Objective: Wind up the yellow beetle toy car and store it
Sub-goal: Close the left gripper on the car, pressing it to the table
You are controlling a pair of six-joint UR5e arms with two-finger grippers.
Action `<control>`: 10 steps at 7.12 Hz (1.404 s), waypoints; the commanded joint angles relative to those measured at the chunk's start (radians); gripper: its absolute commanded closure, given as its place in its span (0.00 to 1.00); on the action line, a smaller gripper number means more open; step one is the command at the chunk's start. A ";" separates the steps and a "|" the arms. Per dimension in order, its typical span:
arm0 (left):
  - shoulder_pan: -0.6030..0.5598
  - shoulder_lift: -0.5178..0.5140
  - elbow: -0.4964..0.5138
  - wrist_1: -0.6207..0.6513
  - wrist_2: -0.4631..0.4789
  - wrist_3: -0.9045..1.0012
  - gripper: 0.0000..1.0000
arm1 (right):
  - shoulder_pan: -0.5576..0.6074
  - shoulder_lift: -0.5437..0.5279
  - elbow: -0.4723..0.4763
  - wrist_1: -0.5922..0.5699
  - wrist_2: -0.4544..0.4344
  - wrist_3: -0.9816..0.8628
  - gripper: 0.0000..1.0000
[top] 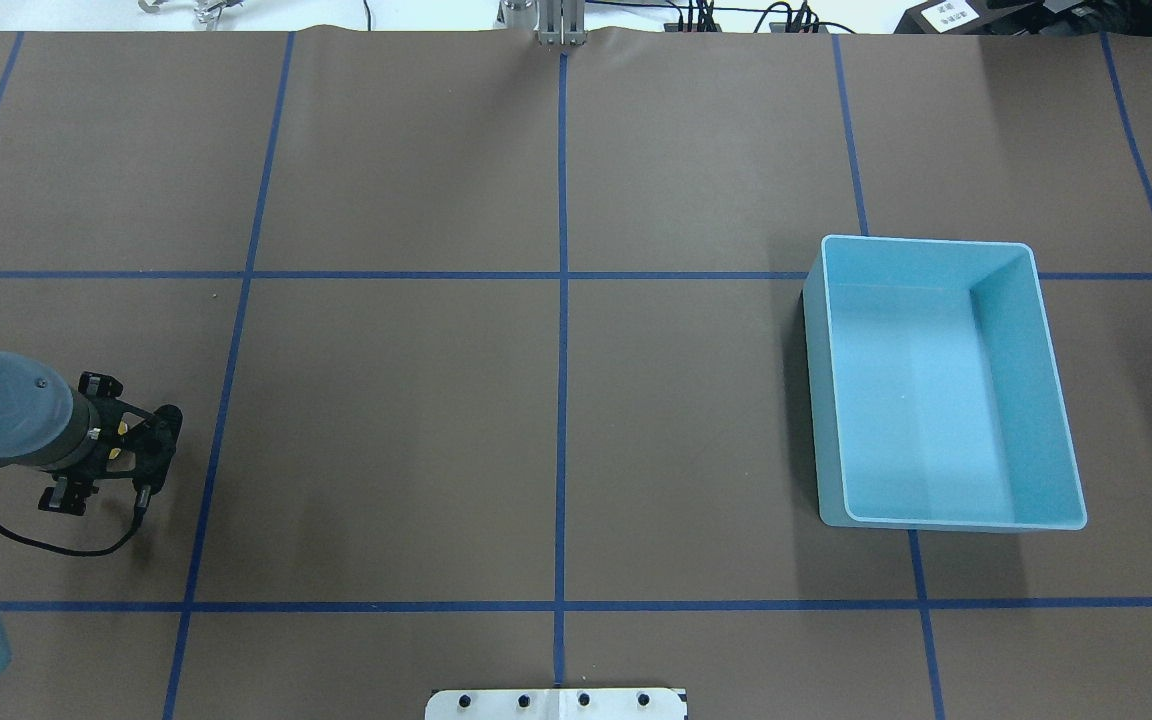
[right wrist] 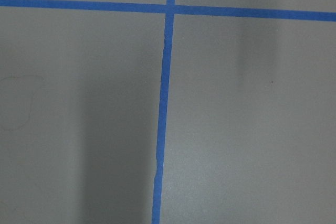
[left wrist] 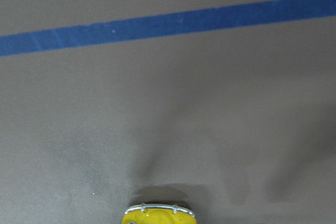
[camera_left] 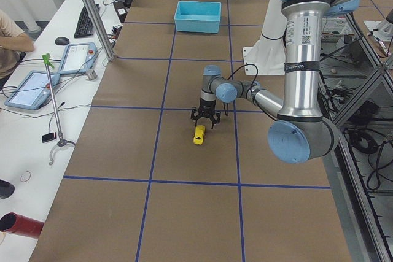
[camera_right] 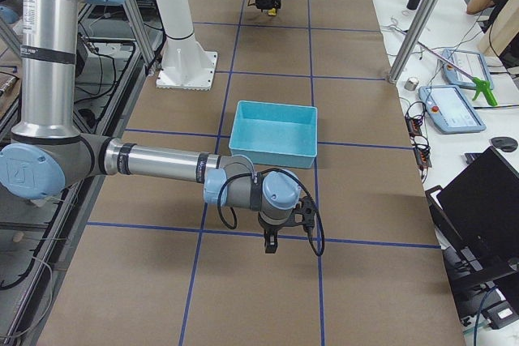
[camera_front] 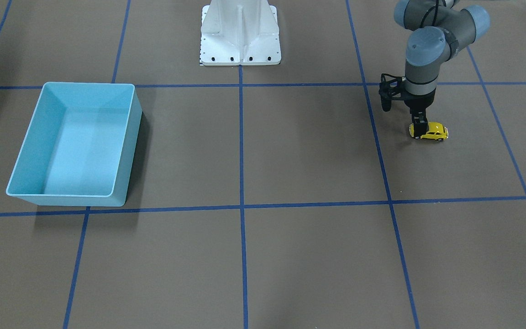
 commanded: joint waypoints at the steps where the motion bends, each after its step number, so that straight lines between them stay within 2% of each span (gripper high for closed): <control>1: 0.000 -0.002 0.005 0.000 -0.002 0.001 0.11 | 0.000 0.000 -0.002 0.000 -0.001 0.000 0.00; 10: -0.040 -0.013 0.037 -0.011 -0.002 0.001 0.14 | 0.000 0.000 -0.004 0.000 -0.003 0.000 0.00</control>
